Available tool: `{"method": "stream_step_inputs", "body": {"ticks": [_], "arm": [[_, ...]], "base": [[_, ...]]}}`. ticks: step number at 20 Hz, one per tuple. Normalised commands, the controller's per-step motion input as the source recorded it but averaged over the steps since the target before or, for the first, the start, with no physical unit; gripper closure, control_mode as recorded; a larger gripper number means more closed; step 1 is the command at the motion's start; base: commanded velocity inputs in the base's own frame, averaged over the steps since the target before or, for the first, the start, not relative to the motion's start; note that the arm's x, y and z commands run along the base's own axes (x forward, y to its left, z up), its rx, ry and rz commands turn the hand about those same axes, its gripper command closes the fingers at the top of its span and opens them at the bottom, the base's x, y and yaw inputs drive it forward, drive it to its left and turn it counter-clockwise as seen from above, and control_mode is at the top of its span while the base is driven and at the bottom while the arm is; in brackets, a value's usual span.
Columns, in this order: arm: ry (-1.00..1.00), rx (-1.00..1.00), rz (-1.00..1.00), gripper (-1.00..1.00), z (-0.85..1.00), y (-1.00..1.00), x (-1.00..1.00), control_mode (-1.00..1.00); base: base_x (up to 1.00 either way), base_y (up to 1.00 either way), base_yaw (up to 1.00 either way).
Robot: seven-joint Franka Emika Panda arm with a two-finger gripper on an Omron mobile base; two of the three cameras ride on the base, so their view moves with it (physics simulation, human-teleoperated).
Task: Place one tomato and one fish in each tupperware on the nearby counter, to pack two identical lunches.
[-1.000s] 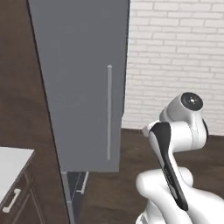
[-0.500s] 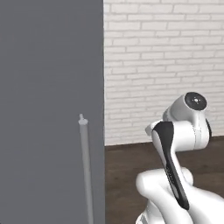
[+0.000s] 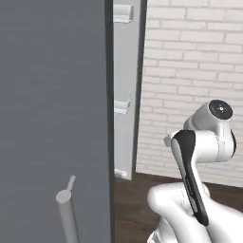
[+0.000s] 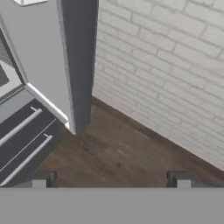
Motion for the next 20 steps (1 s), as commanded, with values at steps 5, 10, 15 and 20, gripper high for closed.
{"method": "stream_step_inputs", "body": {"ticks": [5, 10, 15, 20], "arm": [[0.00, 0.00, 0.00, -1.00, 0.00, 0.00, 0.00, 1.00], [0.00, 0.00, 0.00, -1.00, 0.00, 0.00, 0.00, 1.00], [0.00, 0.00, 0.00, -1.00, 0.00, 0.00, 0.00, 1.00], [0.00, 0.00, 0.00, -1.00, 0.00, 0.00, 0.00, 1.00]], "base": [[-0.15, -0.52, 0.71], [-0.02, -0.71, 0.67], [0.06, -0.49, 0.73], [0.21, -0.24, 0.74]]}}
